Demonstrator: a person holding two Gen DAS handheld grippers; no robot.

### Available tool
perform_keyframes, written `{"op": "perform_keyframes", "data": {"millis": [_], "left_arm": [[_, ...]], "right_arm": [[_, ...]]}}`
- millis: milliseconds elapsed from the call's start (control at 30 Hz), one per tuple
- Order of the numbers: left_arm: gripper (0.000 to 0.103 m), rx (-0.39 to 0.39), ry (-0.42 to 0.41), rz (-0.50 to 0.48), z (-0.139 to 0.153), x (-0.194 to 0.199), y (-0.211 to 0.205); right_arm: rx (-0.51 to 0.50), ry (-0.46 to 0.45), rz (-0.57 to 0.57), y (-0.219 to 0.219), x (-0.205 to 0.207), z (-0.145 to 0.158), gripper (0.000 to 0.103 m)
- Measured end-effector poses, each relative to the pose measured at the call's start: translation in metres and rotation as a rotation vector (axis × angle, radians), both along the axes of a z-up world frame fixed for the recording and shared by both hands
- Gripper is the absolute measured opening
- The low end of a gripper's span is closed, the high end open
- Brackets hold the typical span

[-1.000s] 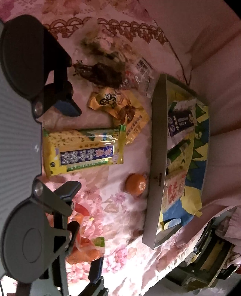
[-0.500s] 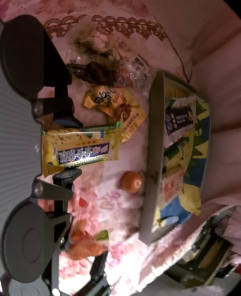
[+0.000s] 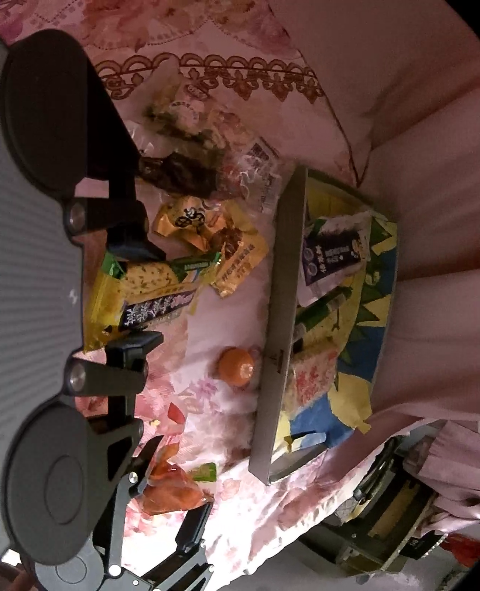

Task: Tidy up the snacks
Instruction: 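Close the right tool on the orange jelly bag while the left tool grasps the yellow wafer bar, then lift the jelly bag and wafer bar off the bedspread with both tools, then carry the jelly bag and wafer bar into the tray and open both tools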

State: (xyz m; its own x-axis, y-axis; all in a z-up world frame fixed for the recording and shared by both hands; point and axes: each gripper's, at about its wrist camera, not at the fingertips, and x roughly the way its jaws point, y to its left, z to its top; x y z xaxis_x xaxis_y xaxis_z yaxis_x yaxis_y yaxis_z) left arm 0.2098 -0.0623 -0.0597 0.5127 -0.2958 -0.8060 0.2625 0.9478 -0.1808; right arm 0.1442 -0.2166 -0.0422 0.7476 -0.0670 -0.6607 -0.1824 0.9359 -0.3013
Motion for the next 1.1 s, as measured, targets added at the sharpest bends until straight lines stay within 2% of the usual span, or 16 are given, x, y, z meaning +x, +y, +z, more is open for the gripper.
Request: {"op": "perform_keyframes", "data": {"millis": [167,200,233,333,467,533,600,700,867,1033,1100], "left_arm": [[0.037,-0.016,-0.001,0.005,0.003,0.0,0.001],[0.026,-0.001,-0.003,0.002,0.002,-0.001,-0.001],[0.021,0.023,-0.008,-0.004,0.002,-0.001,-0.003],[0.02,0.066,0.012,-0.028,-0.005,-0.001,-0.009],[0.029,0.1,0.029,-0.029,-0.012,0.002,-0.012],[0.038,0.118,0.029,-0.029,-0.015,0.002,-0.012],[0.053,0.13,0.038,-0.031,-0.019,0.003,-0.014],[0.066,0.141,0.048,-0.041,-0.022,0.005,-0.016],[0.082,0.203,0.017,-0.086,-0.026,0.0,-0.027],[0.08,0.256,-0.004,-0.12,-0.035,-0.002,-0.037],[0.068,0.252,-0.007,-0.116,-0.034,-0.001,-0.036]], "right_arm": [[0.001,-0.009,0.002,0.001,-0.001,0.0,0.065],[0.0,-0.007,0.002,0.001,0.0,0.0,0.066],[0.0,-0.003,0.002,0.001,0.0,0.0,0.066],[-0.001,0.007,0.004,0.001,0.0,-0.001,0.066],[-0.002,0.011,0.004,0.001,0.0,-0.001,0.066],[-0.003,0.014,0.005,0.001,0.001,-0.002,0.066],[-0.001,0.018,0.005,0.001,0.001,-0.002,0.066],[-0.001,0.021,0.006,0.001,0.001,-0.003,0.066],[0.001,0.022,0.004,0.0,0.001,-0.003,0.066],[0.001,0.022,0.004,0.0,0.001,-0.003,0.066],[0.003,0.021,0.003,-0.001,0.002,-0.003,0.066]]}}
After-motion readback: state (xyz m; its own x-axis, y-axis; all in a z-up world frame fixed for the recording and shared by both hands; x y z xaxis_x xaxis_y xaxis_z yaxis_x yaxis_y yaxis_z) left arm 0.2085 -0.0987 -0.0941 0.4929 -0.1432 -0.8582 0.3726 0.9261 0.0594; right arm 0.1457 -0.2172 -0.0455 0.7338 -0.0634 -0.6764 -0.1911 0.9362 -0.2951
